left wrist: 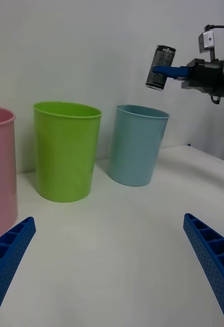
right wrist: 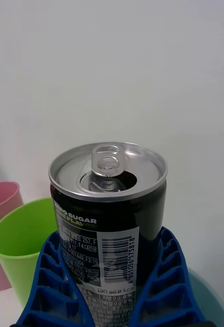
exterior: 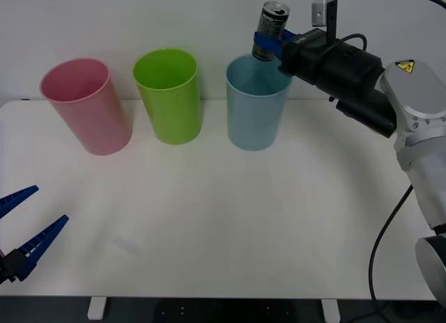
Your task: Grasp the object on the table and drop it into the matching bin: aluminum can to the light blue bin, PET bottle to the pink bin.
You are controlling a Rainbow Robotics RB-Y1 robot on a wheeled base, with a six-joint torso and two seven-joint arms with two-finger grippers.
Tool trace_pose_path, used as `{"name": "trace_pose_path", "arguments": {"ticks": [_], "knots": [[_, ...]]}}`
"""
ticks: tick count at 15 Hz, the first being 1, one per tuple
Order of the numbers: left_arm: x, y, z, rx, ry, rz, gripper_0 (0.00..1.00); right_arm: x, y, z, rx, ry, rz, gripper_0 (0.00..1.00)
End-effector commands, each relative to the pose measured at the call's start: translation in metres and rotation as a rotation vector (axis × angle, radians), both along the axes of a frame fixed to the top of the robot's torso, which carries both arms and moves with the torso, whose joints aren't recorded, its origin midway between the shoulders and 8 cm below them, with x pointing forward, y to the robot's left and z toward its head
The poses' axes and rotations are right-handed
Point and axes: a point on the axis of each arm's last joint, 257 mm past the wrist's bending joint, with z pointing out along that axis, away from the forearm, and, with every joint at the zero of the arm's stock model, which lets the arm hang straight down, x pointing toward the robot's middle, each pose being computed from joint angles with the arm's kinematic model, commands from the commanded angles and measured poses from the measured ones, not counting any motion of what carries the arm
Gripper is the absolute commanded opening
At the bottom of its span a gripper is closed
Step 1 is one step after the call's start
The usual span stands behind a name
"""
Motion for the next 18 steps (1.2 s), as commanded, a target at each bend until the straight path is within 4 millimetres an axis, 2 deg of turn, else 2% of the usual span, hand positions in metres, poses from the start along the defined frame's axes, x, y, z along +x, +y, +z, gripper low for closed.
{"name": "trace_pose_path", "arguments": {"ticks": [1,6,8,9,10,11,15,18], "knots": [[0.0,0.0,0.0,0.0,0.0,0.0,1.0,0.019,0.004,-0.007,0.007,0.021,-0.057,0.05],[0.0,0.0,0.0,0.0,0.0,0.0,1.0,0.026,0.008,-0.01,0.002,0.022,-0.082,0.08],[0.0,0.0,0.0,0.0,0.0,0.0,1.0,0.025,0.008,-0.011,-0.003,0.019,-0.081,0.14],[0.0,0.0,0.0,0.0,0.0,0.0,1.0,0.025,0.008,-0.01,-0.004,0.017,-0.081,0.31],[0.0,0.0,0.0,0.0,0.0,0.0,1.0,0.025,0.008,-0.011,-0.007,0.015,-0.082,0.76],[0.0,0.0,0.0,0.0,0.0,0.0,1.0,0.025,0.01,-0.011,-0.009,0.015,-0.078,1.0],[0.0,0.0,0.0,0.0,0.0,0.0,1.0,0.021,0.011,-0.012,-0.013,0.016,-0.054,1.0],[0.0,0.0,0.0,0.0,0.0,0.0,1.0,0.009,0.007,-0.016,-0.007,0.024,-0.002,1.0]]}}
